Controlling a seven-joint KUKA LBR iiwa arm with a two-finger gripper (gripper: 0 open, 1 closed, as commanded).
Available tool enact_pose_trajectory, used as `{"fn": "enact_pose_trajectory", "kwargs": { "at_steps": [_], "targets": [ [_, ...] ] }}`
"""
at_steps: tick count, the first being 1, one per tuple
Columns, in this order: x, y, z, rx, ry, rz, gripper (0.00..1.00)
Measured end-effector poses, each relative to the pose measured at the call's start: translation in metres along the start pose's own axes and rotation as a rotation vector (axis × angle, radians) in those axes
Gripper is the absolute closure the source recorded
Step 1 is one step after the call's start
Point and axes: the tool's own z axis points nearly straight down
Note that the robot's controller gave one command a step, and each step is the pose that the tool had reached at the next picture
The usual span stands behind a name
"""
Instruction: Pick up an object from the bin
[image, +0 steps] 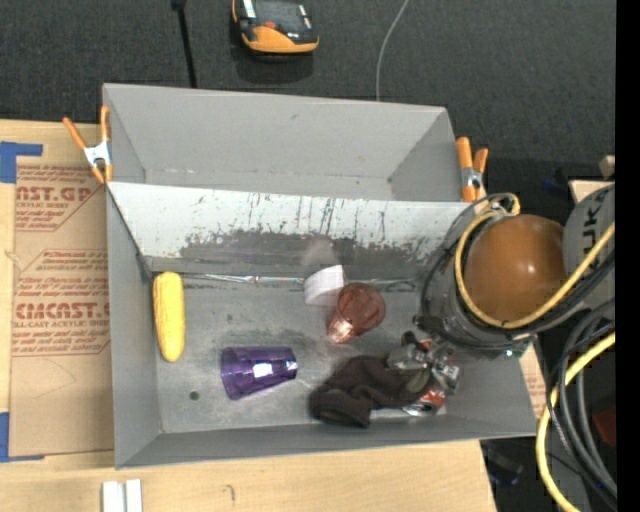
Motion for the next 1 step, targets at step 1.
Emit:
{"fn": "enact_pose_trajectory", "kwargs": {
  "at_steps": [1],
  "targets": [
    [0.0002,0.0020,-0.0208,-0.010,0.004,0.001,1.00]
  ]
}}
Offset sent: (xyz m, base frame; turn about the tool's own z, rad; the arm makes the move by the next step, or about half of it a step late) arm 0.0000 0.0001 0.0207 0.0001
